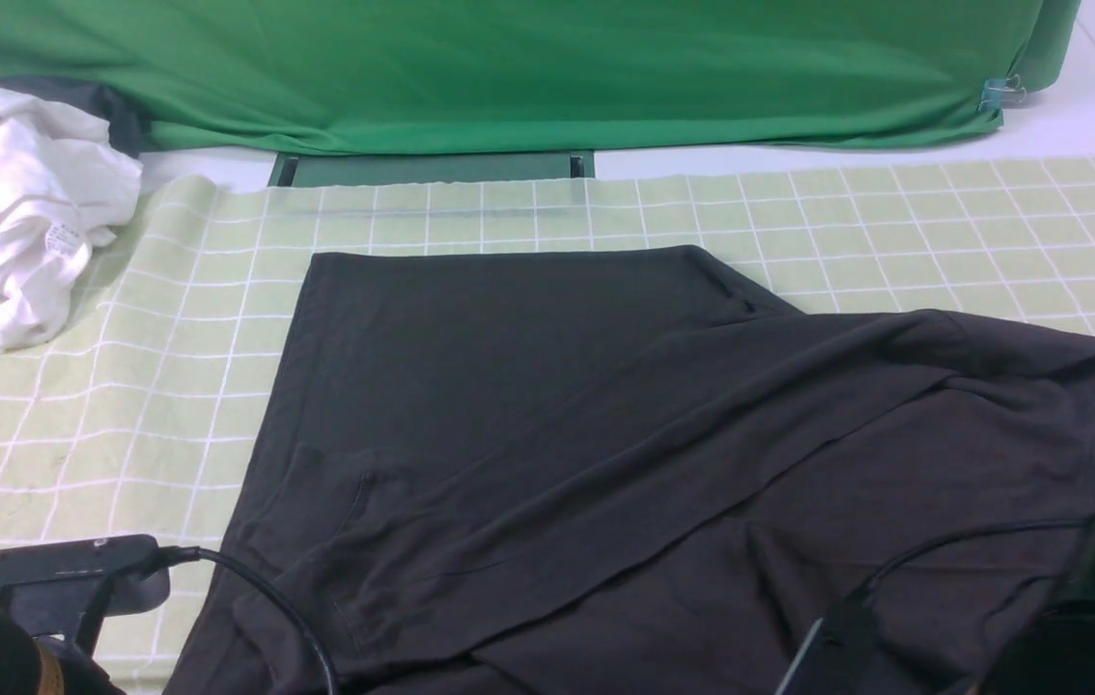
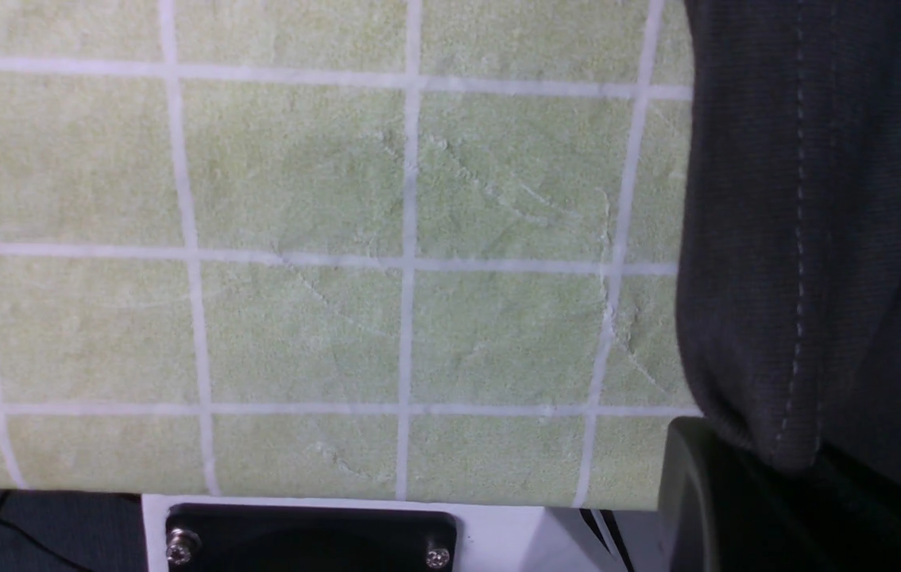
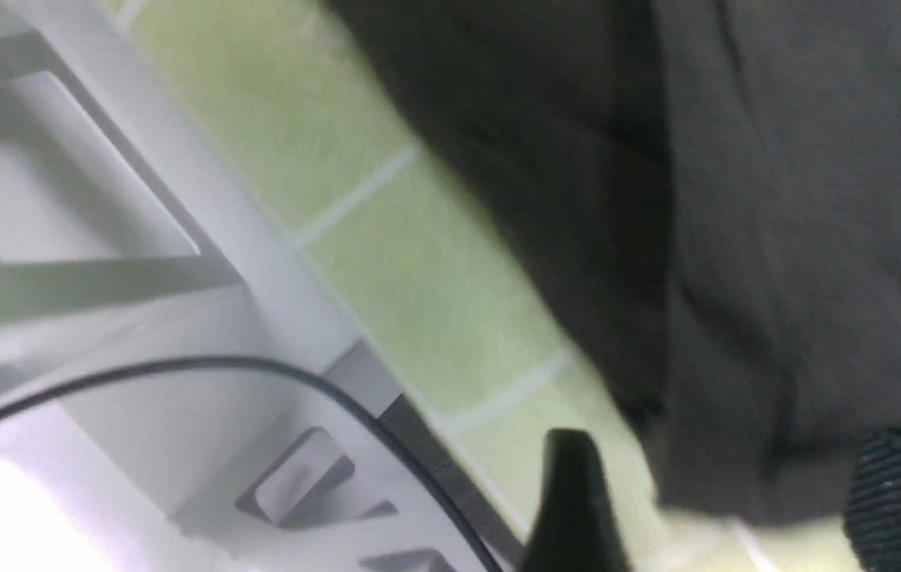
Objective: Fold a long-sleeved shirt over a green coffee tablecloth.
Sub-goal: 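Grasp the near edge of the shirt at its hem and shoulder corners, then fold the black garment in half by bringing its near edge over to the far edge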
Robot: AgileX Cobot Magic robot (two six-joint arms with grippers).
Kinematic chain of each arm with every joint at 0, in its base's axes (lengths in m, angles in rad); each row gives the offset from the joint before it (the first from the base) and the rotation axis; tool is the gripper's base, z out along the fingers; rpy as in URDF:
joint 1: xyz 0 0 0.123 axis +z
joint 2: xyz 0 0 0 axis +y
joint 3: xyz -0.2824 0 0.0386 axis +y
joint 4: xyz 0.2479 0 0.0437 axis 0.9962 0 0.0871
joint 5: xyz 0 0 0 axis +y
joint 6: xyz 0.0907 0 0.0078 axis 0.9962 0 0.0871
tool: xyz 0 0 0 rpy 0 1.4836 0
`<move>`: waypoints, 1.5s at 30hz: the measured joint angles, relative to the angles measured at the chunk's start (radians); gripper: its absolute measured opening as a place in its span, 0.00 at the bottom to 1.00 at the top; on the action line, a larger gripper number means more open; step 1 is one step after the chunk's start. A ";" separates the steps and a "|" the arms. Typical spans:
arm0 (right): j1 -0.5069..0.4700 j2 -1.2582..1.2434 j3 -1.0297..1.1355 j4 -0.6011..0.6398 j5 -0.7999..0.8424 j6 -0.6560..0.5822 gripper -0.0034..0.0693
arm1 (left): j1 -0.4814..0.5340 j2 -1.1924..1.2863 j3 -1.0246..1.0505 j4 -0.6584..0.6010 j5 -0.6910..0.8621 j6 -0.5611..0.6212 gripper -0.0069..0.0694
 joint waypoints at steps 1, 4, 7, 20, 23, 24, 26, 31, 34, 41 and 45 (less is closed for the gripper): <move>0.005 0.023 0.000 -0.001 -0.009 0.007 0.67 | 0.000 0.000 0.000 0.000 0.000 0.000 0.12; 0.005 0.075 0.000 -0.028 -0.024 0.055 0.64 | 0.000 0.000 0.000 0.004 0.000 -0.001 0.12; 0.006 0.094 -0.004 -0.066 -0.024 0.105 0.59 | 0.000 0.000 0.000 0.008 -0.010 -0.003 0.12; 0.007 0.092 -0.035 -0.173 0.015 0.063 0.10 | 0.004 0.000 -0.074 0.029 -0.085 -0.018 0.12; -0.003 0.055 -0.087 -0.246 0.059 0.084 0.10 | 0.036 0.000 -0.147 0.050 -0.091 -0.021 0.12; -0.008 0.045 -0.102 -0.267 0.070 0.091 0.10 | 0.045 0.000 -0.171 0.056 -0.093 -0.021 0.12; -0.035 0.010 -0.157 -0.315 0.096 0.105 0.10 | 0.083 0.003 -0.225 0.064 -0.097 -0.014 0.12; -0.160 -0.038 -0.321 -0.365 0.112 0.106 0.10 | 0.176 0.060 -0.360 0.066 -0.121 0.023 0.12; -0.234 -0.035 -0.412 -0.369 0.112 0.071 0.10 | 0.215 0.138 -0.426 0.052 -0.135 0.059 0.12; -0.368 0.046 -0.598 -0.366 0.108 -0.007 0.10 | 0.264 0.364 -0.585 0.015 -0.173 0.122 0.12; -0.421 0.140 -0.673 -0.363 0.093 -0.033 0.10 | 0.269 0.501 -0.699 0.021 -0.176 0.126 0.12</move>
